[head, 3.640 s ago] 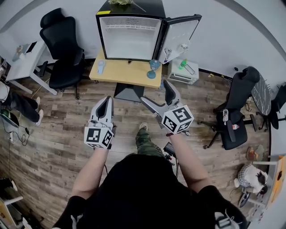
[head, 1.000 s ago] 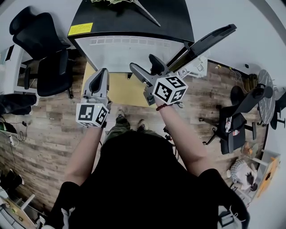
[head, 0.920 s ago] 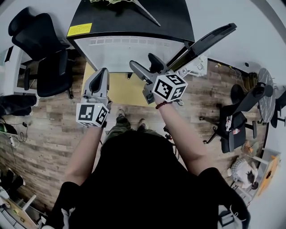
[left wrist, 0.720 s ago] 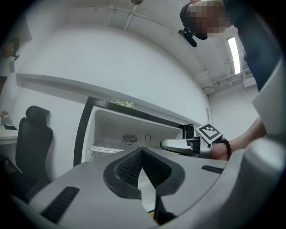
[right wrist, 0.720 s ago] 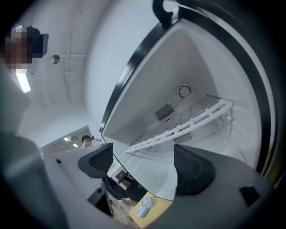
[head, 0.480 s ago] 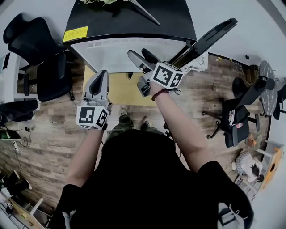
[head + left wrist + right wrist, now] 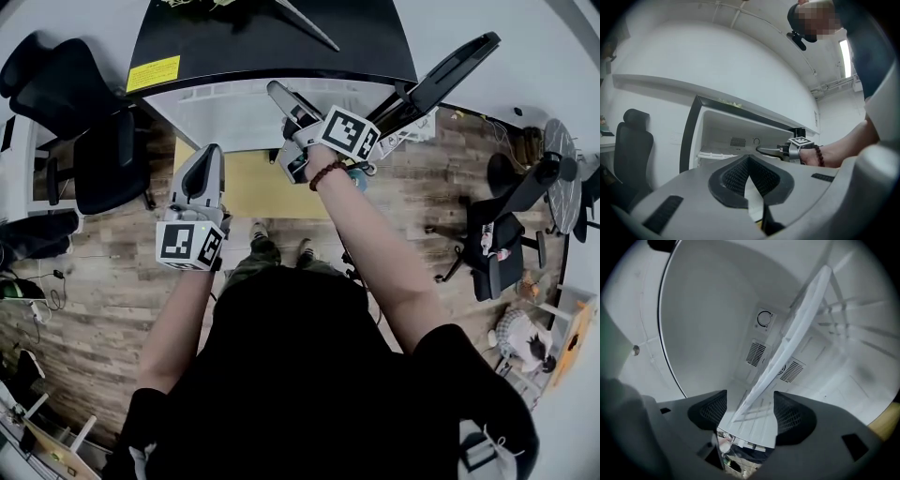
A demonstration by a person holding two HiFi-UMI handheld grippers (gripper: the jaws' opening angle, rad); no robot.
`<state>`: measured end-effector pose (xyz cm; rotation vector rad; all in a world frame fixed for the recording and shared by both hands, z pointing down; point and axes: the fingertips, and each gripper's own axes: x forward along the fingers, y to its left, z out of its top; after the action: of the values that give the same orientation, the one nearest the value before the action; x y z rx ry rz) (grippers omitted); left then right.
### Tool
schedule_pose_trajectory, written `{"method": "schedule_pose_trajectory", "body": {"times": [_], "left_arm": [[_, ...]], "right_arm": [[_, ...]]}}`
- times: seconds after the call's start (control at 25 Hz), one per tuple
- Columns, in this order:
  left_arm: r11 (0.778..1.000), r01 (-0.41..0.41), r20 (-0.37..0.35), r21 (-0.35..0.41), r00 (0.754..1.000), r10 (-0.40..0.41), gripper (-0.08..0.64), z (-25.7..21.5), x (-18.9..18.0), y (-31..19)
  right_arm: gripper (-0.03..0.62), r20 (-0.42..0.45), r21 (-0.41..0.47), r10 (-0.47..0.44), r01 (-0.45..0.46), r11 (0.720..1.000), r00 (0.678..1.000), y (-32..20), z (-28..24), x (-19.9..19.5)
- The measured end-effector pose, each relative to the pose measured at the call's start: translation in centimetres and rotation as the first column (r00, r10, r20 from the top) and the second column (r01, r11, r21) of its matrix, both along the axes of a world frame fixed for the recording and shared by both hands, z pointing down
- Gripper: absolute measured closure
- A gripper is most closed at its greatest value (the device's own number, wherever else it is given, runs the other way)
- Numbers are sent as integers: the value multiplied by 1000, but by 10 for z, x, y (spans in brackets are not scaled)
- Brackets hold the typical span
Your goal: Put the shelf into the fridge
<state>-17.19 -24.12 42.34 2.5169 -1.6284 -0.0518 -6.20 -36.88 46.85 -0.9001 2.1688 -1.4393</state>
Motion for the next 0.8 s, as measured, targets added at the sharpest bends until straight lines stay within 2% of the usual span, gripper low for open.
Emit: {"method": "schedule_pose_trajectory", "body": {"times": [0.16,0.32,0.6,0.72,0.8], "left_arm": [[1000,2,-2,-2,1000,-2,541,1,-4,-1],[1000,-5,-4,-7,1000,5,541,4,-5,-5],[1000,-4,-2,-15,1000,4,541,6,-4,-3],[1000,0,-11,-16,1000,0,541,6,-6,-5],[1000,5,-20,-19,1000,-6,541,6,-9,-7]], "right_arm": [[289,101,-51,20,-15,999,995,-7,-2,-5],[339,173,-104,56,-38,994,983,-18,1,-5],[447,220,-151,96,-63,987,971,-24,0,-5],[524,202,-170,115,-80,982,973,-26,6,-4],[532,204,-184,125,-88,979,971,-27,8,-3]]}}
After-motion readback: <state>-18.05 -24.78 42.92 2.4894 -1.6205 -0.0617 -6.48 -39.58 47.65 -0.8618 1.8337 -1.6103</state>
